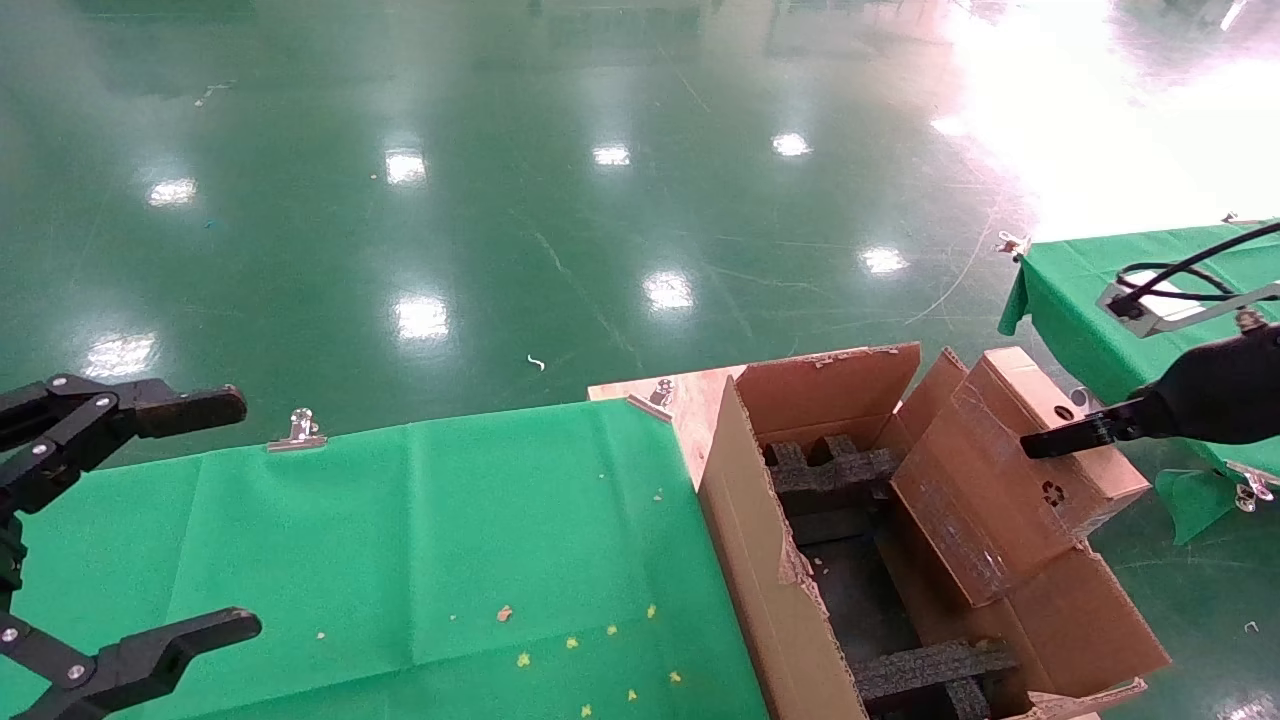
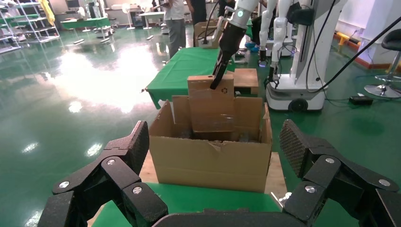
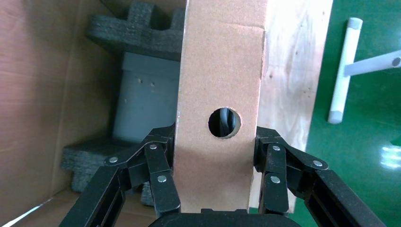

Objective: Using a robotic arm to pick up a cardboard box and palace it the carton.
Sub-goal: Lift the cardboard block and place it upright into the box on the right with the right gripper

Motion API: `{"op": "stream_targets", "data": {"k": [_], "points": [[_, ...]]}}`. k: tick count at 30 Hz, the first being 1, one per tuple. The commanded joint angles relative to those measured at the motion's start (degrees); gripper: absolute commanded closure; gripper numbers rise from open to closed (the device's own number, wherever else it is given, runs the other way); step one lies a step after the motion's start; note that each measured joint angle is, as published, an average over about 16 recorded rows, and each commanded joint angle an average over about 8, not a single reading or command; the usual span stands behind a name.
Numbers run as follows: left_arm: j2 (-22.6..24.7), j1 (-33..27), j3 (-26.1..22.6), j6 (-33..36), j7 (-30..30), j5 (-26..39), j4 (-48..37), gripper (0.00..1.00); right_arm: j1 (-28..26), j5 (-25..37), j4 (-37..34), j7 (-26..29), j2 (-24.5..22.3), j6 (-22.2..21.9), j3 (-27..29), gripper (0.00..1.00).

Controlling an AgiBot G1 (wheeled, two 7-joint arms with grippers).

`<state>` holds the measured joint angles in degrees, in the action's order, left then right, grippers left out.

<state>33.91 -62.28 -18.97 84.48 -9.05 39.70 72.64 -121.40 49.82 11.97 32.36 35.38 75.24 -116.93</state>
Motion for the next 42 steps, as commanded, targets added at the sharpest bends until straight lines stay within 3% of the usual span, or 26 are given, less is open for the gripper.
{"op": "stream_targets", "data": {"k": [1,13,32,42], "points": [[0.0,0.0,0.0,0.0,0.0,0.0,0.0,0.0,0.11,0.68,0.39,1.04,0.54,-0.89,-0.44,1.0],[-0.01,0.0,-0.02,-0.01,0.01,-0.01,0.0,0.0,-0.08,5.54,10.88,12.82,0.56,-6.58,-3.77,1.0],[-0.01,-0.01,-0.04,-0.01,0.02,-0.02,0.0,0.0,-1.65,17.49,35.59,39.56,-3.73,-24.53,-10.37,1.0],[-0.02,-0.01,-0.05,-0.02,0.02,-0.03,0.0,0.0,-2.75,22.43,44.14,48.08,-5.1,-28.0,-12.86,1.0]]}}
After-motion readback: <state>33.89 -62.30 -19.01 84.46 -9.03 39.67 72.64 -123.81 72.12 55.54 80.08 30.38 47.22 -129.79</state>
